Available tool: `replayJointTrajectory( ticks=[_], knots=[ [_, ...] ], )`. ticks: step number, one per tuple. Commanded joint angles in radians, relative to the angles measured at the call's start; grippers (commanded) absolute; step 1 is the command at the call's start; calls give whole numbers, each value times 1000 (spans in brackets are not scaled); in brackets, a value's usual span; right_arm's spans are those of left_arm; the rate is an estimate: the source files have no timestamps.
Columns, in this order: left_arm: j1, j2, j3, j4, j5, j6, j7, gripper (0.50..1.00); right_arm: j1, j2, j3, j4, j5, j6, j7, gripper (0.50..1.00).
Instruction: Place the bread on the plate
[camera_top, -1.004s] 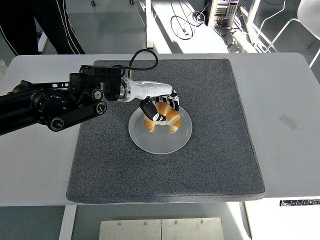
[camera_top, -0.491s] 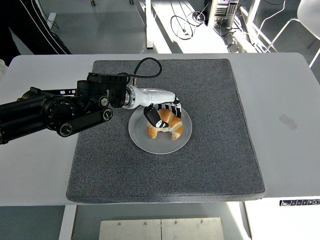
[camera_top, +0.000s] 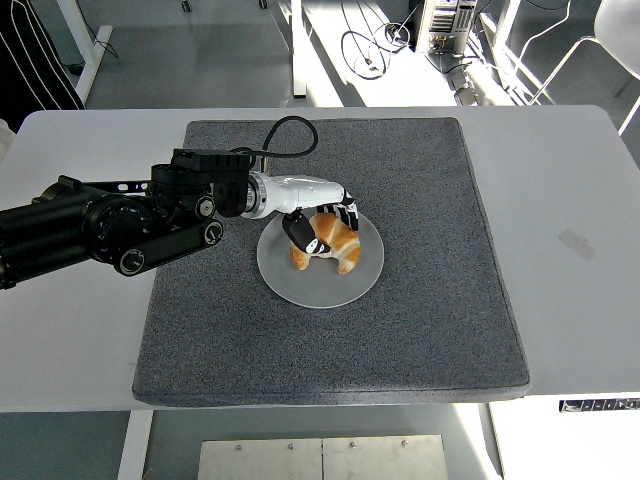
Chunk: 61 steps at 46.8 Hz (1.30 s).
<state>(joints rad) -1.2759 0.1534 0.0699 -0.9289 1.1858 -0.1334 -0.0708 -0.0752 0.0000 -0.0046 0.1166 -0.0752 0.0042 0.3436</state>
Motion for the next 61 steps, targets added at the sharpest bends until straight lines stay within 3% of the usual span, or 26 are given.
replayJointTrajectory(
  ticks=[1, 3, 5, 22, 27, 41, 49, 61],
  knots=[
    [-2, 0, -2, -1, -8, -2, 0, 901, 0, 0, 0, 0, 0, -1, 0, 1000],
    [-5, 3, -9, -2, -11, -2, 5, 954, 0, 0, 0, 0, 0, -1, 0, 1000],
    [-8, 6, -12, -5, -12, -2, 5, 968, 0, 0, 0, 0, 0, -1, 0, 1000],
    [-198, 48, -13, -47, -170, -12, 28, 975, 0, 0, 0, 0, 0, 0, 0, 1000],
    [-198, 51, -45, -36, -233, -6, 25, 975, 0, 0, 0, 0, 0, 0, 0, 1000],
    [-111, 152, -257, -31, -779, -15, 3, 981, 0, 0, 0, 0, 0, 0, 0, 1000],
    [-39, 167, -381, 30, -824, -15, 2, 983, 0, 0, 0, 0, 0, -1, 0, 1000],
    [141, 143, -666, 108, -980, -17, 2, 983, 0, 0, 0, 0, 0, -1, 0, 1000]
  ],
)
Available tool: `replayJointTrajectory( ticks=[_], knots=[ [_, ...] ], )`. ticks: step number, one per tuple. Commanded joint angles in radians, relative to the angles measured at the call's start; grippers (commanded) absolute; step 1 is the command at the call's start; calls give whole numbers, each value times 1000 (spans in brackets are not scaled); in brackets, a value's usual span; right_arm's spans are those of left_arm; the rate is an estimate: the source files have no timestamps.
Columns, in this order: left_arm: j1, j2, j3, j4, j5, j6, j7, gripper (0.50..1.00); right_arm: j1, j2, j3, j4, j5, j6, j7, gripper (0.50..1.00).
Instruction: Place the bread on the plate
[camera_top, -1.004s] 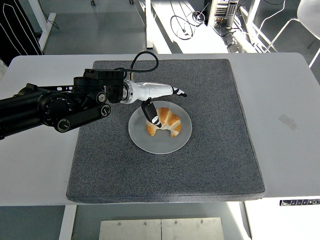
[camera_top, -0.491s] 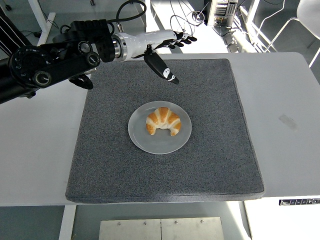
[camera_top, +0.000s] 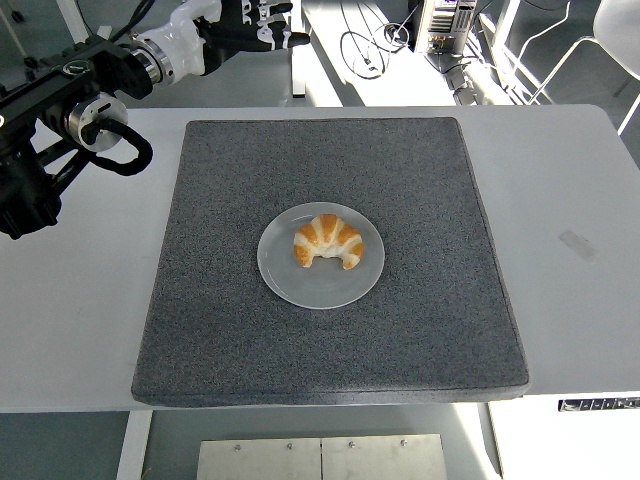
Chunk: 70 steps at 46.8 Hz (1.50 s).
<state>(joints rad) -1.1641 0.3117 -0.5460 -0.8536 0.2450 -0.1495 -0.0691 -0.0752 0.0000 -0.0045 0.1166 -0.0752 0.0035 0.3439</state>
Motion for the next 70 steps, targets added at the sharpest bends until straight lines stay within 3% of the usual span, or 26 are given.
replayJointTrajectory(
  ticks=[1, 10, 16, 24, 36, 70],
  knots=[
    [37, -29, -67, 50, -53, -2, 0, 983, 0, 0, 0, 0, 0, 0, 0, 1000],
    [58, -177, -189, 234, -161, -19, -15, 983, 0, 0, 0, 0, 0, 1, 0, 1000],
    [61, -255, -201, 341, -220, -39, -15, 983, 0, 0, 0, 0, 0, 1, 0, 1000],
    [66, -310, -206, 398, -280, -48, -18, 983, 0, 0, 1, 3, 0, 3, 0, 1000],
    [96, -312, -238, 407, -349, -48, -18, 983, 0, 0, 0, -2, 0, 0, 0, 1000],
    [109, -312, -233, 429, -351, -47, -9, 983, -8, 0, -2, -3, 0, 0, 0, 1000]
  ],
)
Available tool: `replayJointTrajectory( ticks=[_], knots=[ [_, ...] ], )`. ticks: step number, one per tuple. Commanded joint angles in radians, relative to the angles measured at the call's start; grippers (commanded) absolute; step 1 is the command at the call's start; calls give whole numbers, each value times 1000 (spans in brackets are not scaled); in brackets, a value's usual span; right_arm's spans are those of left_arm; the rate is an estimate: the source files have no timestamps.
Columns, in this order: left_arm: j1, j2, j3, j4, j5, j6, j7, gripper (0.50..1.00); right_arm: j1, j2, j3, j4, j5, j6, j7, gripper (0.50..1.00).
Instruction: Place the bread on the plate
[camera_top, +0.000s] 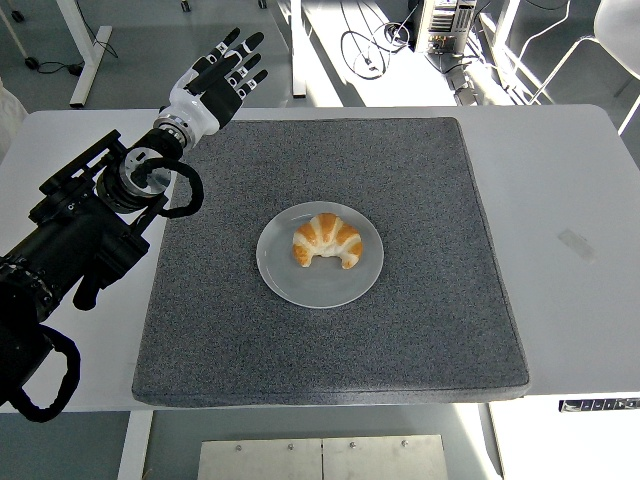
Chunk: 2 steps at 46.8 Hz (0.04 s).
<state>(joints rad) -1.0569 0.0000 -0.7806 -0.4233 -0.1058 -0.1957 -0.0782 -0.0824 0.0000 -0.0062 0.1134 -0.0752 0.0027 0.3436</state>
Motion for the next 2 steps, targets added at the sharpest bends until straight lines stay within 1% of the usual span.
replayJointTrajectory(
  ticks=[1, 2],
  knots=[
    [2, 0, 1, 0, 0, -1, 0, 983, 0, 0, 0, 0, 0, 0, 0, 1000],
    [2, 0, 0, -2, 0, -1, 0, 983, -2, 0, 0, 0, 0, -1, 0, 1000]
  ],
)
